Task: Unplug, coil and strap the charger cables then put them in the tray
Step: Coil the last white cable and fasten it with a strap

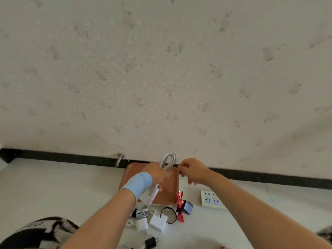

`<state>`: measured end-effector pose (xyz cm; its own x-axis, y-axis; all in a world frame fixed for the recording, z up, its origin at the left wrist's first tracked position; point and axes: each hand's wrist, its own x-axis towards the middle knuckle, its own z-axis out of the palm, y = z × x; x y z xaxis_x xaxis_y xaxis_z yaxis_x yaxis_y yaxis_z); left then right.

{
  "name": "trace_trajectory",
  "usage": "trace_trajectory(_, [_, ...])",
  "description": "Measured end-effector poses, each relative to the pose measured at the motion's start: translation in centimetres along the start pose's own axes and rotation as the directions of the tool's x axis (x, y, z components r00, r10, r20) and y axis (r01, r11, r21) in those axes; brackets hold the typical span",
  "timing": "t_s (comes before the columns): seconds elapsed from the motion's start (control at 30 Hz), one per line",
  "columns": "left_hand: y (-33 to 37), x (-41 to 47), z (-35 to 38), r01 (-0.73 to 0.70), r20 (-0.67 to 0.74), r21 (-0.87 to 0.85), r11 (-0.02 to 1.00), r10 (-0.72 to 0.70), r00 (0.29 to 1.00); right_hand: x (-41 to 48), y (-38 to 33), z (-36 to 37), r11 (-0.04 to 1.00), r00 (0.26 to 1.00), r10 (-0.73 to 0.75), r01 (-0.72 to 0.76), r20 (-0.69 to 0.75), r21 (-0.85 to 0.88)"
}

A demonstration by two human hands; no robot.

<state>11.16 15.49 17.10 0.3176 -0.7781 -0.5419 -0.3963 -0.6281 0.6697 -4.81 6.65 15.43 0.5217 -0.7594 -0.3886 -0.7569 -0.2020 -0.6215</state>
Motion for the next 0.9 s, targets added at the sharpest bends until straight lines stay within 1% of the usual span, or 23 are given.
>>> trace_trajectory(0.07, [-2.5, 1.8, 1.2, 0.044, -0.005, 0.003, 0.999, -0.044, 0.999, 1.1, 2.2, 3.3, 0.996, 0.995, 0.027, -0.019, 0.1, -0.085])
trace_trajectory(0.13, [-4.8, 3.5, 2.1, 0.069, -0.012, 0.051, 0.996, -0.068, 0.998, 2.1, 4.2, 6.3, 0.98, 0.979, 0.042, -0.002, 0.199, -0.197])
trace_trajectory(0.2, [-6.9, 5.1, 2.8, 0.085, 0.005, 0.091, 0.992, -0.086, 0.996, 2.9, 6.0, 8.9, 0.968, 0.959, 0.049, 0.024, 0.28, -0.249])
trace_trajectory(0.3, [-9.6, 6.9, 3.5, 0.129, 0.039, 0.099, 0.987, -0.133, 0.99, 4.0, 8.0, 12.2, 0.958, 0.941, 0.053, 0.047, 0.335, -0.283])
trace_trajectory(0.37, [-11.2, 7.9, 3.8, 0.151, 0.051, 0.087, 0.985, -0.156, 0.986, 4.8, 8.7, 14.2, 0.935, 0.937, 0.029, 0.099, 0.349, -0.341])
trace_trajectory(0.47, [-13.4, 9.1, 4.1, 0.175, 0.06, 0.095, 0.98, -0.181, 0.982, 6.5, 9.3, 17.8, 0.871, 0.909, -0.044, 0.238, 0.415, -0.429])
trace_trajectory(0.53, [-14.7, 9.8, 4.2, 0.196, 0.069, 0.075, 0.978, -0.201, 0.977, 7.4, 9.5, 19.6, 0.825, 0.898, -0.081, 0.303, 0.432, -0.477])
trace_trajectory(0.63, [-16.2, 10.1, 4.1, 0.233, 0.067, 0.037, 0.972, -0.235, 0.97, 8.0, 9.0, 21.5, 0.674, 0.882, -0.115, 0.407, 0.457, -0.616])
trace_trajectory(0.67, [-16.5, 10.2, 4.1, 0.242, 0.073, 0.032, 0.97, -0.243, 0.967, 8.1, 8.8, 21.9, 0.686, 0.888, -0.086, 0.382, 0.452, -0.619])
trace_trajectory(0.73, [-17.0, 10.4, 3.9, 0.252, 0.077, 0.023, 0.968, -0.253, 0.964, 8.1, 8.1, 22.1, 0.754, 0.913, 0.041, 0.239, 0.406, -0.612])
trace_trajectory(0.77, [-17.1, 10.4, 3.8, 0.255, 0.071, 0.024, 0.967, -0.257, 0.964, 8.2, 8.0, 22.1, 0.758, 0.908, 0.089, 0.205, 0.41, -0.619])
trace_trajectory(0.8, [-17.3, 10.5, 3.7, 0.257, 0.069, 0.023, 0.966, -0.258, 0.964, 8.2, 8.0, 22.1, 0.759, 0.905, 0.112, 0.189, 0.411, -0.623])
trace_trajectory(0.83, [-17.3, 10.5, 3.6, 0.26, 0.07, 0.017, 0.965, -0.261, 0.963, 8.4, 8.2, 22.2, 0.746, 0.909, 0.102, 0.199, 0.405, -0.635])
trace_trajectory(0.9, [-17.1, 10.4, 3.4, 0.266, 0.077, 0.0, 0.964, -0.266, 0.961, 8.4, 7.8, 21.7, 0.753, 0.911, 0.082, 0.208, 0.403, -0.624])
